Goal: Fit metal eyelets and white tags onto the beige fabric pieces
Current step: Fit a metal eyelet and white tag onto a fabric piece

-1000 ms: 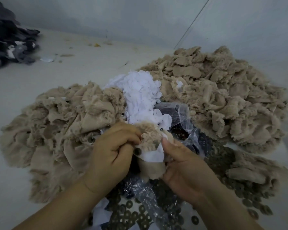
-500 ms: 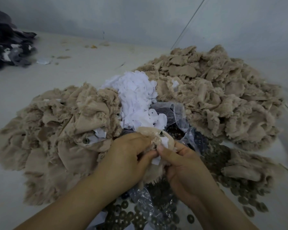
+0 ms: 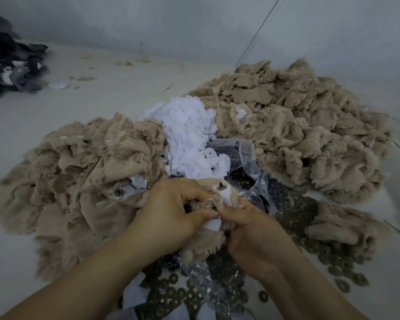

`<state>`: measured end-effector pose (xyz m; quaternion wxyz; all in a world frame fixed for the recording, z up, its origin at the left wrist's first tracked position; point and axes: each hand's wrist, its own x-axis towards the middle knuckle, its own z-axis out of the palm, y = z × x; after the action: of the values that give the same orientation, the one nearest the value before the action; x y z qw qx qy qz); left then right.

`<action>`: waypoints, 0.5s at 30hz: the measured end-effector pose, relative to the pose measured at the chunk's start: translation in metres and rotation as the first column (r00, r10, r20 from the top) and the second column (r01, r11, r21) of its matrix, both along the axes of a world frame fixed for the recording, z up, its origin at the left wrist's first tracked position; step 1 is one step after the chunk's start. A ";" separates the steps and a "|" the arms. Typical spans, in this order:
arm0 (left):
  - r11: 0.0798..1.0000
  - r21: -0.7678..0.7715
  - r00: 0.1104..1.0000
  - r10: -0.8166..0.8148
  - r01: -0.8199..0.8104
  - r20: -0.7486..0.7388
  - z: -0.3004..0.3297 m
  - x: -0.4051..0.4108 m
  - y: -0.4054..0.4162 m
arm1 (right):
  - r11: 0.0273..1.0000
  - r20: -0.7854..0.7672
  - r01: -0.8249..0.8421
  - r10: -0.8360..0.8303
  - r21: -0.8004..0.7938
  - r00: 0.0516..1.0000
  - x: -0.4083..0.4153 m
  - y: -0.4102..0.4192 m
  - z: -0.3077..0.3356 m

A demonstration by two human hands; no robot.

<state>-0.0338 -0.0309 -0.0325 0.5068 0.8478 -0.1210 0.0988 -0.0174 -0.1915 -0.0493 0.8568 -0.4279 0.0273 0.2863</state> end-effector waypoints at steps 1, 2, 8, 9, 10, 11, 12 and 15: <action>1.000 0.010 1.000 0.000 0.000 0.003 0.000 0.000 0.000 | 1.000 0.006 0.000 0.000 0.001 1.000 0.000 0.000 0.000; 1.000 0.020 1.000 0.004 -0.005 0.011 0.000 0.000 0.000 | 1.000 0.016 -0.002 0.002 -0.001 1.000 0.000 0.000 -0.001; 0.923 0.359 0.977 0.067 -0.137 0.201 0.011 -0.005 0.008 | 0.941 0.257 0.067 0.022 -0.333 0.966 0.003 -0.014 0.010; 0.878 0.436 0.964 0.094 -0.198 0.250 0.016 -0.005 0.011 | 0.867 0.359 0.155 0.029 -0.474 0.933 0.005 -0.020 0.013; 0.826 0.495 0.942 0.118 -0.269 0.316 0.020 -0.004 0.016 | 0.730 0.479 0.292 0.054 -0.617 0.876 0.007 -0.027 0.014; 0.771 0.535 0.913 0.145 -0.346 0.381 0.023 -0.002 0.022 | 0.523 0.589 0.454 0.119 -0.721 0.799 0.010 -0.035 0.014; 0.718 0.564 0.887 0.163 -0.407 0.432 0.024 0.002 0.031 | 0.302 0.651 0.586 0.206 -0.752 0.730 0.013 -0.043 0.013; 0.501 0.731 0.882 0.189 -0.464 0.431 0.019 0.016 0.045 | -0.017 0.655 0.695 0.316 -0.719 0.686 0.021 -0.059 0.011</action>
<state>-0.0182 0.0146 -0.0137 0.0042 0.9658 -0.0621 0.2517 0.0039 -0.2505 -0.0380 0.2712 -0.9521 -0.0286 -0.1381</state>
